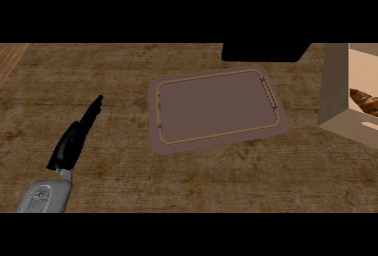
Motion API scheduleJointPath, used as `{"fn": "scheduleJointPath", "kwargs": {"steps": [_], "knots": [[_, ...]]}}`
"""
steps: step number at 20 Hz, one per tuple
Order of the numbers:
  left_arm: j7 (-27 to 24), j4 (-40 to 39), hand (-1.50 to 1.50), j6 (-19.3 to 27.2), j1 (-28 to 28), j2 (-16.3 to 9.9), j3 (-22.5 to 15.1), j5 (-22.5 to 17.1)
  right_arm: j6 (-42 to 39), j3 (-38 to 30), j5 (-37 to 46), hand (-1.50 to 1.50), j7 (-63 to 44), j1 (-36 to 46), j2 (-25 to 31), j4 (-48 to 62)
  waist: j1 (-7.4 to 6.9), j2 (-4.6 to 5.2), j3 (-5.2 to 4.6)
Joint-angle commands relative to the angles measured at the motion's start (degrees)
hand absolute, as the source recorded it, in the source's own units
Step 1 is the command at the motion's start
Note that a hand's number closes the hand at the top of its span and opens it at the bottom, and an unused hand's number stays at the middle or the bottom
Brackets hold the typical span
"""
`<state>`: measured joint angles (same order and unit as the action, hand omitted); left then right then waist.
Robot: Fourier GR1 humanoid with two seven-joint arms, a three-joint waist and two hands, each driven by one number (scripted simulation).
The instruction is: Pick the croissant from the tray and place it in the cardboard box
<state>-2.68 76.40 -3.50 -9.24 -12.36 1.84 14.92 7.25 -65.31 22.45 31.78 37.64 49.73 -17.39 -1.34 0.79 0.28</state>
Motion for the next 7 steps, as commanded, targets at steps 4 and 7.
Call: {"fn": "scheduleJointPath", "kwargs": {"steps": [4,7], "knots": [[2.06,4.02,0.0,-1.05,1.87,0.52,-1.09,-0.21,-3.22,0.09,-1.32,-1.5,2.85,-4.55,5.23,3.88,-0.77,-0.01,0.11],[-0.51,2.05,0.0,1.23,2.89,1.52,-1.57,1.68,-3.88,0.25,-2.12,-1.5,5.94,-7.7,4.69,4.38,-0.09,-0.08,0.05]]}}
